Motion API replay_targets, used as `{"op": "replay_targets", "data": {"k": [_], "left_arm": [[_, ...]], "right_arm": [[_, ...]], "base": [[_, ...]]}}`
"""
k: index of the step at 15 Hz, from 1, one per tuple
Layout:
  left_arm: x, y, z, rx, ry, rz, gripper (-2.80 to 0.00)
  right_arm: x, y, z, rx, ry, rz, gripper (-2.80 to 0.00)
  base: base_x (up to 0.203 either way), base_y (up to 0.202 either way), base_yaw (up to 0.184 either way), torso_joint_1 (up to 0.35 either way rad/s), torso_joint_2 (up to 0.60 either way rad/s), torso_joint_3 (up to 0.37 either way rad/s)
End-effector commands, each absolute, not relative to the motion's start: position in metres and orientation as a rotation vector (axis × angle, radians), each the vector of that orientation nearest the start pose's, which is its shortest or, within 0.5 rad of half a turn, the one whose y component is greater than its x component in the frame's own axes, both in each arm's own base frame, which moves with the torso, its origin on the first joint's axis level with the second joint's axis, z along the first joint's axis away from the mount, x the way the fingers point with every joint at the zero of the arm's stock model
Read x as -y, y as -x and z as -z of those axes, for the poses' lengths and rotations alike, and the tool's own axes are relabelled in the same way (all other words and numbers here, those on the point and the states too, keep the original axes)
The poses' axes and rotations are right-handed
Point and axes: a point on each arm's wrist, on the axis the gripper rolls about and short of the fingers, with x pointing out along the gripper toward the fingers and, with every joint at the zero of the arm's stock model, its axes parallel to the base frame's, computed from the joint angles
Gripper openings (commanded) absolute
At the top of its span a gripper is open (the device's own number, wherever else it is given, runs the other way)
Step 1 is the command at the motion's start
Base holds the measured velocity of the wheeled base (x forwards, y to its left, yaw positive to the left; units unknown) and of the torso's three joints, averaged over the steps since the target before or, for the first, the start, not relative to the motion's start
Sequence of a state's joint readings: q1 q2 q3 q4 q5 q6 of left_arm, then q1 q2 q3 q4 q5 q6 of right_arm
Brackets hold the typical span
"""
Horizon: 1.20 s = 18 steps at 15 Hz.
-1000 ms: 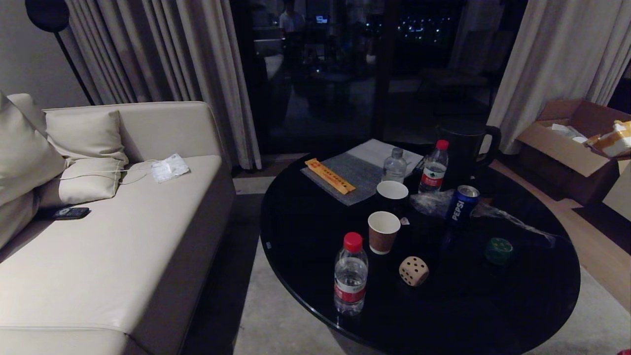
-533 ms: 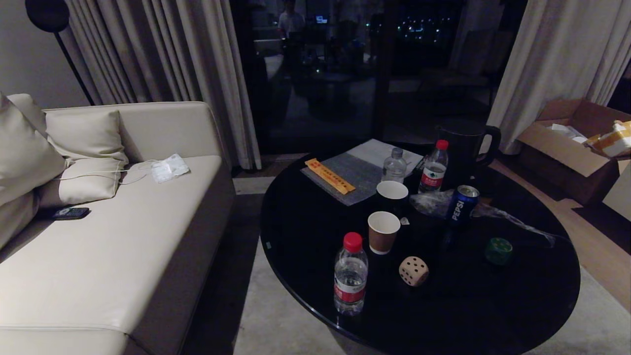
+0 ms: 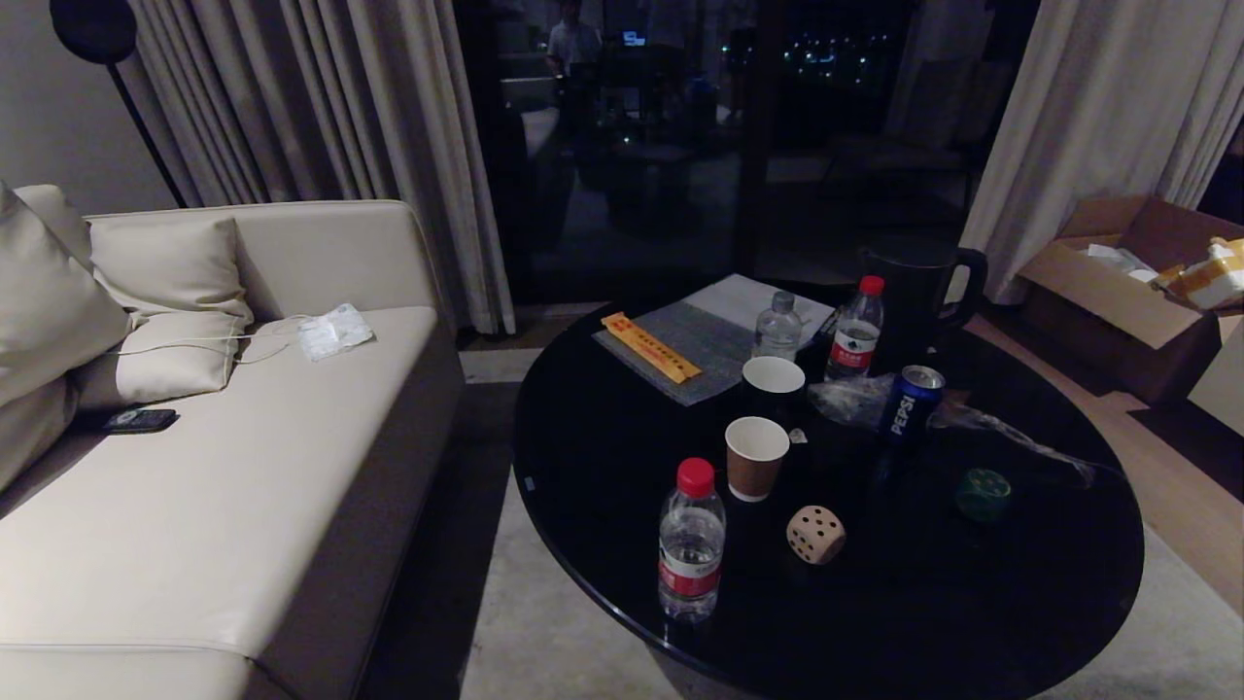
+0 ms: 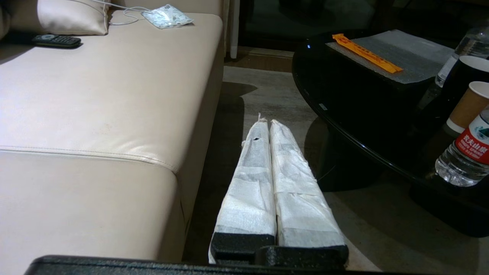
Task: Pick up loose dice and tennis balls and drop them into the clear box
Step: Put the toys in the box
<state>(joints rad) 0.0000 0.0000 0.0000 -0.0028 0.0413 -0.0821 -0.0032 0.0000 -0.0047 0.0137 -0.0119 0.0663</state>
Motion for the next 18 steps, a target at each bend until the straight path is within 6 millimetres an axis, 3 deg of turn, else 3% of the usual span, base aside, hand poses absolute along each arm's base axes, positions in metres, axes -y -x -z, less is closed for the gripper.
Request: {"op": "replay_targets", "data": {"k": [1, 18], "left_arm": [[-0.0009, 0.0226, -0.0754, 0.002, 0.083, -0.041, -2.8], [-0.0009, 0.0226, -0.0749, -0.004, 0.01, -0.041, -2.8]], "right_arm": [[0.0002, 0.0231, -0.0755, -0.01, -0.066, 0.016, -2.8], [0.0002, 0.0232, -0.0758, -0.009, -0.067, 0.016, -2.8]], "base": [[0.0, 0.0, 0.0, 0.0, 0.0, 0.0], [0.0, 0.0, 0.0, 0.0, 0.0, 0.016]]}}
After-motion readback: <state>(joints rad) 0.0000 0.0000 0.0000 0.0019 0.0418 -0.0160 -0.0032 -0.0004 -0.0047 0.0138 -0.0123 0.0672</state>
